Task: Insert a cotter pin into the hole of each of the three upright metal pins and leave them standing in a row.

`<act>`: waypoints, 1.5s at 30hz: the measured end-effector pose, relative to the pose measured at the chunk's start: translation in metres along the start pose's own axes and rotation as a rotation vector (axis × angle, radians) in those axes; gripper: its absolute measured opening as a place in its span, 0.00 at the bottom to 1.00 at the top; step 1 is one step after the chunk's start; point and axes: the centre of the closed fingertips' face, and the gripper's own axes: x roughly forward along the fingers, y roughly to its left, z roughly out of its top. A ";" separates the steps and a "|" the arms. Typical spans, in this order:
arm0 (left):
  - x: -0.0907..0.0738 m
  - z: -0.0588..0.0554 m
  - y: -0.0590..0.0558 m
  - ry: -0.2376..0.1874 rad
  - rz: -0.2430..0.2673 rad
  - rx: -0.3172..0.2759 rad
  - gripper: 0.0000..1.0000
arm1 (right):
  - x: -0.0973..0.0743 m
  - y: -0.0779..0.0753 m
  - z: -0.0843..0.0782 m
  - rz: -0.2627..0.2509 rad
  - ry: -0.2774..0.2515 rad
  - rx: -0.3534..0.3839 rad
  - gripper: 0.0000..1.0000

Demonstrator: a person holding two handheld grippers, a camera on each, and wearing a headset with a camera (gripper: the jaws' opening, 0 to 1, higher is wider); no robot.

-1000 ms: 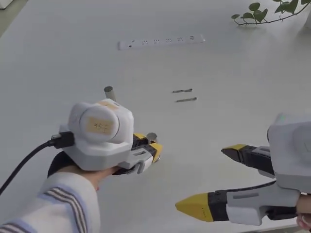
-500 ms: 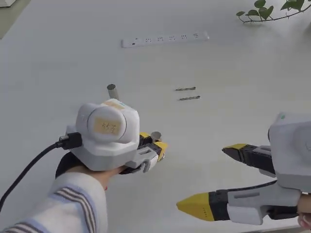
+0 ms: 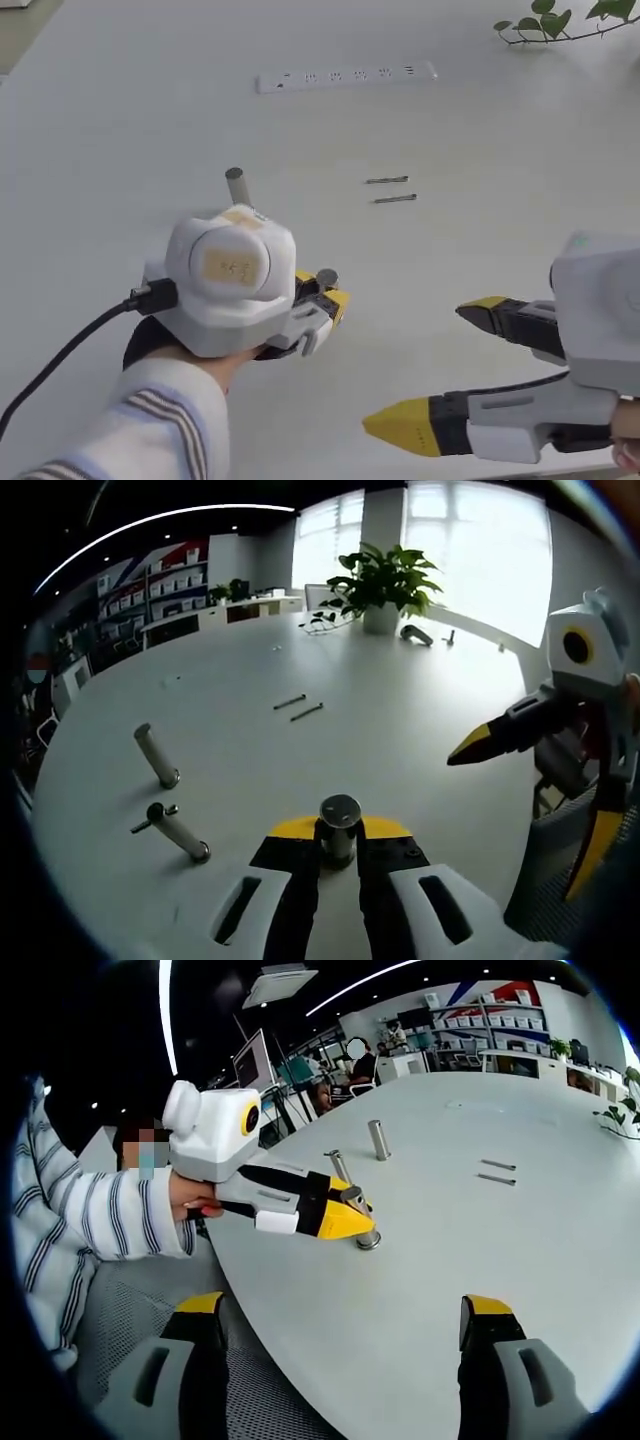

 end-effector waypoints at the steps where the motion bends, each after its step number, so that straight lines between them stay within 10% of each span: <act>1: 0.000 0.000 0.000 -0.002 0.001 -0.003 0.10 | 0.000 0.001 0.000 0.002 0.001 -0.002 0.95; 9: 0.001 0.000 0.000 -0.022 0.010 0.030 0.10 | 0.000 0.002 0.000 0.003 0.005 -0.011 0.95; 15: -0.004 -0.002 -0.004 -0.037 -0.021 0.032 0.32 | 0.001 0.003 -0.001 0.010 0.013 -0.018 0.95; 30: -0.060 0.020 0.003 -0.143 -0.144 0.013 0.64 | -0.002 -0.002 0.007 0.000 0.021 -0.045 0.95; 45: -0.098 -0.001 0.010 -0.136 -0.161 -0.059 0.97 | -0.004 -0.019 0.014 -0.014 0.048 -0.073 0.95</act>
